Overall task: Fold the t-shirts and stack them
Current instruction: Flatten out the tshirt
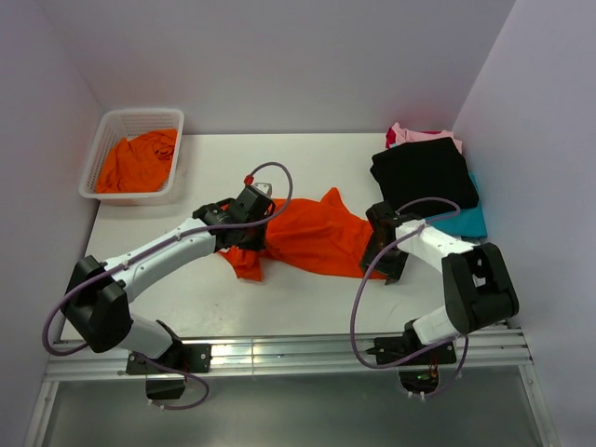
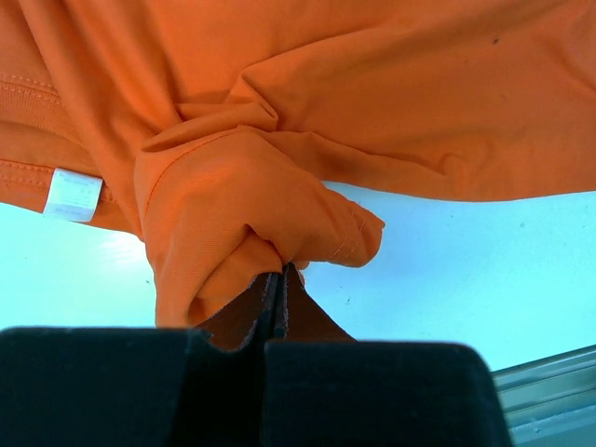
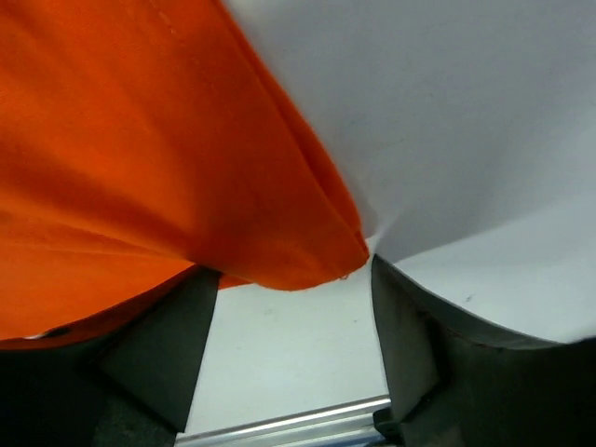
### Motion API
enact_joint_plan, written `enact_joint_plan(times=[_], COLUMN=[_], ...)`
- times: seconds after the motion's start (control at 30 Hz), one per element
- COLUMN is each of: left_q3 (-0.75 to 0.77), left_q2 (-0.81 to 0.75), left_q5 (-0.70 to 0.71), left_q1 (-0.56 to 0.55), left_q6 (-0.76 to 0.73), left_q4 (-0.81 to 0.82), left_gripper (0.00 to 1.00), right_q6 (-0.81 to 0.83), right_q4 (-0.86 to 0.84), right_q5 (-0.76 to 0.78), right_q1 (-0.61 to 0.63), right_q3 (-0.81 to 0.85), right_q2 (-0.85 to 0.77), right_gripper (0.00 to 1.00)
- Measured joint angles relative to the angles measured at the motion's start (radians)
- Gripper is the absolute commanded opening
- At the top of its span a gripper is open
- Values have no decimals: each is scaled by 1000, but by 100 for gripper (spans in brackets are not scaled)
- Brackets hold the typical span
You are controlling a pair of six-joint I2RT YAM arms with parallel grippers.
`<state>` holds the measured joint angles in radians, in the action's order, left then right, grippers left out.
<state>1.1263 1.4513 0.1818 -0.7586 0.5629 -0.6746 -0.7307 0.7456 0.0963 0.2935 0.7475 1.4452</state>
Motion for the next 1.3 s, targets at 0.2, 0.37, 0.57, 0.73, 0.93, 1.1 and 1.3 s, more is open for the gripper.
enact_joint_plan(times=[0.2, 0.37, 0.57, 0.73, 0.93, 1.1, 1.3], left_q3=[0, 10, 318, 734, 789, 781, 1021], left_q2=[0, 1, 45, 50, -144, -330, -353], left_q5=[1, 2, -2, -41, -161, -252, -336], left_q1=[3, 12, 28, 31, 31, 31, 31], left_q6=[2, 0, -28, -89, -101, -62, -21], left_q4=[-5, -31, -206, -266, -261, -294, -412], left_gripper=[0, 0, 0, 0, 0, 0, 0], right_q6=[5, 19, 63, 144, 209, 245, 293], right_q4=[-31, -9, 103, 135, 153, 200, 260], right_q5=[-42, -61, -55, -64, -51, -13, 38], right_q1=[-15, -27, -31, -31, -32, -32, -33], right_q3=[16, 48, 278, 695, 866, 870, 947], right_q2=[40, 71, 43, -95, -412, -637, -730], right_gripper=[11, 0, 0, 0, 0, 0, 0])
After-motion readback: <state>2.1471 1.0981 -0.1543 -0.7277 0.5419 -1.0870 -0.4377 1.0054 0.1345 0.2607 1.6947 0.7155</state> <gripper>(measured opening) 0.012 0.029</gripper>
